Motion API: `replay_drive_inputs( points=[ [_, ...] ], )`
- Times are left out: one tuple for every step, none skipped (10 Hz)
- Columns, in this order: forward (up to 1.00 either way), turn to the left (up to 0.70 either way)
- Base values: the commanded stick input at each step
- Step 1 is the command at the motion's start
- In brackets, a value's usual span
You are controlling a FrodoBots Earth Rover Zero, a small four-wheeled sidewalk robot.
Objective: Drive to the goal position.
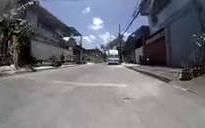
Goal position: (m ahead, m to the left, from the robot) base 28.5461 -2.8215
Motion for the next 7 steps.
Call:
replay_drive_inputs(
  points=[
    [1.0,0.08],
    [1.0,0.08],
    [1.0,0.08],
    [1.0,0.08],
    [1.0,0.08],
    [1.0,0.08],
    [1.0,0.08]
  ],
)
